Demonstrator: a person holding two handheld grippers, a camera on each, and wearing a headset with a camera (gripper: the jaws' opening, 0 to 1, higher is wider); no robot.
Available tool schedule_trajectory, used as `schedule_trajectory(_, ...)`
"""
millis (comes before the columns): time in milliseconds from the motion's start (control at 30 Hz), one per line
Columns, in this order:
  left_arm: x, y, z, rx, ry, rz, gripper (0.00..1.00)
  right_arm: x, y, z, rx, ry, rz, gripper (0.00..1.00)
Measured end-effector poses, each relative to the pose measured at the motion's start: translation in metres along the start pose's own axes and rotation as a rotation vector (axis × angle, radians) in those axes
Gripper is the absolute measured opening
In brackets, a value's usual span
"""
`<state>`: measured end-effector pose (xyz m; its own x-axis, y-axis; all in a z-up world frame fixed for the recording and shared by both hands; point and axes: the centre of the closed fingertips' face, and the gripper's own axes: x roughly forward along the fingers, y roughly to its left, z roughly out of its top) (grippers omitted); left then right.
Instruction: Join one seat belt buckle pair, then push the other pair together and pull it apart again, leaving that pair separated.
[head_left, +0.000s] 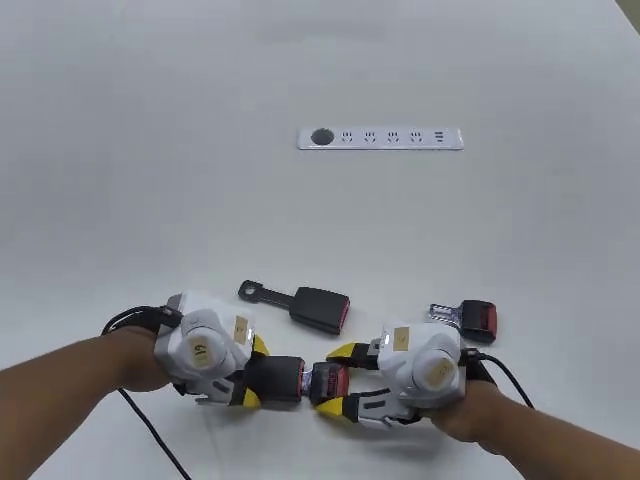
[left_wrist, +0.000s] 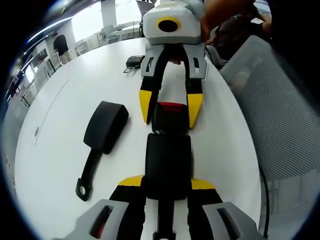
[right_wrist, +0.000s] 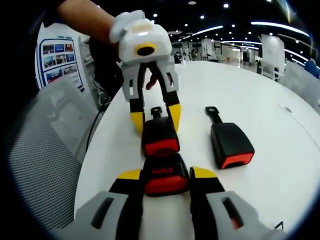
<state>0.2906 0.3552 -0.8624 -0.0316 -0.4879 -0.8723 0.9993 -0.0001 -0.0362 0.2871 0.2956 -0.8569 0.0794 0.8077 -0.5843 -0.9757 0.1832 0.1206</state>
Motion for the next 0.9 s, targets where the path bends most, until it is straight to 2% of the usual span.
schedule_trajectory(133,-0.0002,-0.0005,-0.0003,0.01,0.01,-0.005,0.32,0.0038,0.0012,0.0019,-0.007,0.011,-0.003,0.36)
schedule_trajectory(500,-0.0004,-0.0008,-0.0011,0.003,0.001,-0.004,0.33,0.006,0.0005,0.002,-0.008,0.012,-0.025,0.37)
schedule_trajectory(767,-0.0008,-0.0015,-0.0014,0.0,-0.023,-0.005,0.33,0.0041,0.0003,0.0008,-0.005,-0.011,-0.028,0.37)
schedule_trajectory(900,-0.002,-0.0015,-0.0024,0.001,-0.068,-0.003,0.33,0.0031,0.0008,0.0015,-0.013,-0.02,-0.027,0.37)
